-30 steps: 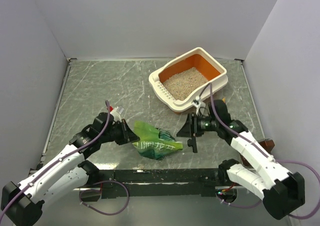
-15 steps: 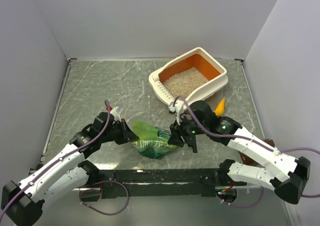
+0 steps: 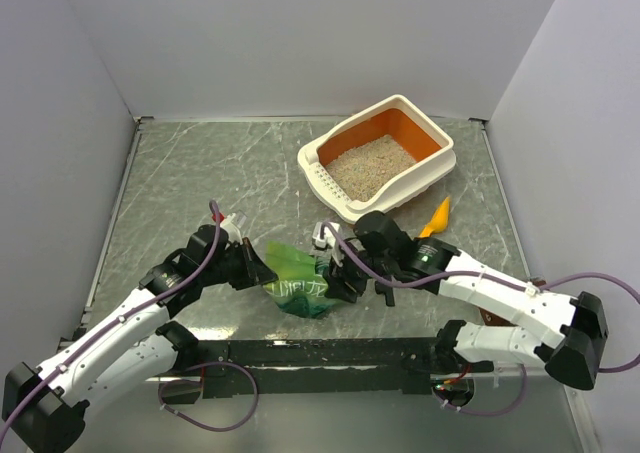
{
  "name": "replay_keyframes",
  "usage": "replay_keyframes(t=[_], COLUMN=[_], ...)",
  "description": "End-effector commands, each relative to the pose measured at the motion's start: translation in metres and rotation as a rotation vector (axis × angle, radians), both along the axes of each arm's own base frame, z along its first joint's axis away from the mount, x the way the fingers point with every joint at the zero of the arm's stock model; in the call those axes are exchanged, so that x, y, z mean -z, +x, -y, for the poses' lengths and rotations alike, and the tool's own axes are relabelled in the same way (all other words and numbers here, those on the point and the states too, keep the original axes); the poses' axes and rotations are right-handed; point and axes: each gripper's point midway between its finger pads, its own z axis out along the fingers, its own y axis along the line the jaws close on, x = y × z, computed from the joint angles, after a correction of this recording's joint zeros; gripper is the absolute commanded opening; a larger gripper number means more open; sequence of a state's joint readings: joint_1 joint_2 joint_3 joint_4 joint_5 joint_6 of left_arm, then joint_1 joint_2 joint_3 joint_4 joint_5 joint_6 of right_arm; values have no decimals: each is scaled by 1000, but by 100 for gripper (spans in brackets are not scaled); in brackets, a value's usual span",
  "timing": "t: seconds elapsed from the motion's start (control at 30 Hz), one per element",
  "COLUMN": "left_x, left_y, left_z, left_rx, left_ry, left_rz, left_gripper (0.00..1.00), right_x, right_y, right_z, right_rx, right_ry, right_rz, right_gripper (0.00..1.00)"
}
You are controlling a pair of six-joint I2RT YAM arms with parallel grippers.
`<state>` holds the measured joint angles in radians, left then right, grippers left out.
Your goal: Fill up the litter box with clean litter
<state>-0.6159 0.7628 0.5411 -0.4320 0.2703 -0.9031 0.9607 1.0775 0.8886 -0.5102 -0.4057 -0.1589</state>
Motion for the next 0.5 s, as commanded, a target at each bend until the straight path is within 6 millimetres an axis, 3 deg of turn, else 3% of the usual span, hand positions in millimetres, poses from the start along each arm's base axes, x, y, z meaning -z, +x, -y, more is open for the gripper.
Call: replay_keyframes(t=[0.0, 0.2, 0.27, 0.37, 0.47], left_x=[20, 19, 17, 10, -12], left_y=[0, 1, 1, 4, 11], left_z=[-20, -20, -20, -19, -17], left_rx=[-46, -48, -47, -44, -27], left_ry=[119, 118, 116, 108, 96], left_rz=[-32, -28, -21, 5, 93], left_gripper=[1, 1, 1, 1, 3], right_x=[10, 31, 39, 46, 49], right_y=[3, -3, -6, -5, -1], right_z=[-12, -15, -14, -10, -1], right_rx=[-42, -51, -51, -26, 9], right_ry=[-1, -48, -73, -116, -159], right_rz=[37, 6, -8, -18, -6], right_gripper=[58, 57, 42, 4, 0])
